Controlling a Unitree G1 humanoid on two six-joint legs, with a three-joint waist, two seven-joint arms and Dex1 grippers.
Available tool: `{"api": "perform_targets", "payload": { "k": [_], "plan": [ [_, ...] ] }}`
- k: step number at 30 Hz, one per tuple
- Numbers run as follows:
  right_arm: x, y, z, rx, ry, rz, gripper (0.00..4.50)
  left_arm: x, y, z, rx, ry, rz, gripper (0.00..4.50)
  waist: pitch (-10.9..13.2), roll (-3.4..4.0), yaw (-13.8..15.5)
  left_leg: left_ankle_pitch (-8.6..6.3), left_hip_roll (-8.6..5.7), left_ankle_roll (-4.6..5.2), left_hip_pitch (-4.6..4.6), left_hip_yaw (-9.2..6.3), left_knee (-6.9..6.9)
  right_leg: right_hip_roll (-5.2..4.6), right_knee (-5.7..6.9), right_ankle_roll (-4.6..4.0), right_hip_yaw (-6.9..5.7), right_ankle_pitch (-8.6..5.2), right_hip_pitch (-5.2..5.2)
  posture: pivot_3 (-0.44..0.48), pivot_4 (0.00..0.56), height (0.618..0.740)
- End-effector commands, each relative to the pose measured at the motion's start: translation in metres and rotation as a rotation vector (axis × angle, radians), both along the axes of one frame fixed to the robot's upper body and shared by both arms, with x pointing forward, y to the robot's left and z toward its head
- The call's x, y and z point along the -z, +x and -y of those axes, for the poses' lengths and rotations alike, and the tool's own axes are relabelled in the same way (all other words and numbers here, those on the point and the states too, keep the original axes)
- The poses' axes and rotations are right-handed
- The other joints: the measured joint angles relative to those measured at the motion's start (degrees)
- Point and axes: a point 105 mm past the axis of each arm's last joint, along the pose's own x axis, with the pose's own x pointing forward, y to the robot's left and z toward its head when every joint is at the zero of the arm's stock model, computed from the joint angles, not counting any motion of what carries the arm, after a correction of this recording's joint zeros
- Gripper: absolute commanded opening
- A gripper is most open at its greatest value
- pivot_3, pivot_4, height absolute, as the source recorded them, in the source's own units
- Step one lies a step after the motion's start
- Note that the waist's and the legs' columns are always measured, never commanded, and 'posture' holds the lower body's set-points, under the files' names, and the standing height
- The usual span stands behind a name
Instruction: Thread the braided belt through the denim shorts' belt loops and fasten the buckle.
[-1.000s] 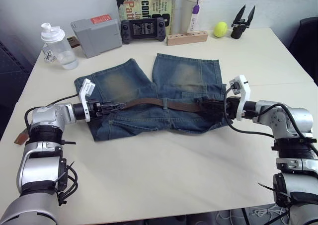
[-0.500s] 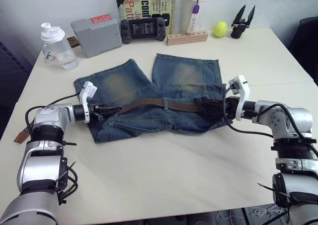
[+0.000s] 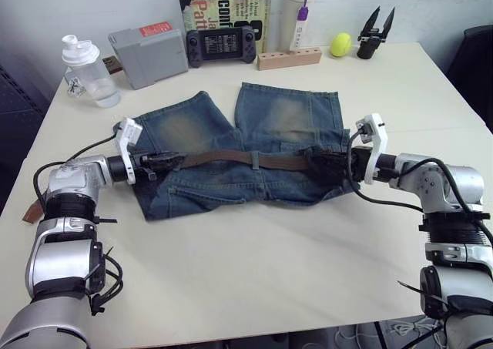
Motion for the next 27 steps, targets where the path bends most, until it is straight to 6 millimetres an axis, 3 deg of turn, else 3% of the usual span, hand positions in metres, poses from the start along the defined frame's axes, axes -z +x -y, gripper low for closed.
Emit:
{"api": "perform_targets", "payload": {
  "k": [1, 6, 8, 11, 14, 17, 19, 27],
  "plan": [
    [-0.016, -0.021, 0.003, -0.011, -0.023, 0.112, 0.32, -0.003, -0.013, -0.007, -0.049, 0.071, 0.069, 1.05, 0.0, 0.0, 0.1, 0.0, -0.02, 0.0, 0.0, 0.0, 0.02, -0.02, 0.01, 0.0, 0.0, 0.0, 0.02, 0.0, 0.15, 0.726],
    [0.002, -0.021, 0.008, 0.034, -0.056, 0.062, 0.32, 0.037, -0.012, -0.035, -0.169, 0.045, -0.218, 1.05, 0.0, -0.01, 0.4, -0.01, -0.03, 0.02, 0.0, 0.07, 0.26, -0.04, 0.01, 0.0, 0.05, 0.0, 0.13, 0.0, 0.15, 0.726],
    [0.006, -0.02, 0.008, 0.04, -0.067, 0.055, 0.32, 0.04, -0.015, -0.036, -0.156, 0.025, -0.268, 1.05, 0.0, -0.01, 0.4, -0.01, -0.03, 0.02, 0.0, 0.08, 0.23, -0.03, 0.01, 0.0, 0.05, 0.0, 0.12, 0.0, 0.15, 0.726],
    [0.013, -0.019, 0.006, 0.039, -0.092, 0.05, 0.32, 0.043, -0.021, -0.032, -0.102, -0.02, -0.381, 1.86, 0.0, -0.02, 0.5, -0.01, -0.04, 0.02, 0.0, 0.04, 0.21, -0.03, 0.01, 0.0, 0.02, 0.0, 0.12, 0.0, 0.15, 0.726],
    [0.02, -0.018, 0.005, 0.037, -0.112, 0.042, 0.32, 0.049, -0.02, -0.027, -0.083, -0.02, -0.439, 3.24, 0.0, -0.02, 0.5, -0.01, -0.04, 0.02, 0.0, 0.05, 0.21, -0.03, 0.01, 0.0, 0.02, 0.0, 0.12, 0.0, 0.15, 0.726],
    [0.025, -0.019, 0.004, 0.034, -0.121, 0.035, 0.32, 0.041, -0.009, -0.024, -0.095, -0.086, -0.459, 4.44, 0.0, -0.03, 0.8, -0.01, -0.04, 0.02, 0.0, 0.06, 0.23, -0.03, 0.01, 0.0, 0.03, 0.0, 0.12, 0.0, 0.15, 0.726],
    [0.027, -0.02, 0.003, 0.032, -0.125, 0.033, 0.32, 0.042, -0.003, -0.023, -0.102, -0.077, -0.482, 4.5, 0.0, -0.05, 1.0, -0.01, -0.05, 0.02, -0.01, 0.07, 0.26, -0.02, 0.02, 0.0, 0.03, 0.0, 0.13, 0.0, 0.15, 0.726],
    [0.027, -0.022, 0.003, 0.037, -0.123, 0.031, 0.32, 0.081, 0.005, -0.013, -0.115, 0.211, -0.486, 4.5, 0.0, -0.05, 1.1, -0.01, -0.05, 0.02, 0.03, 0.12, 0.2, 0.0, 0.02, -0.01, 0.04, -0.01, 0.12, 0.0, 0.15, 0.726]
  ]
}}
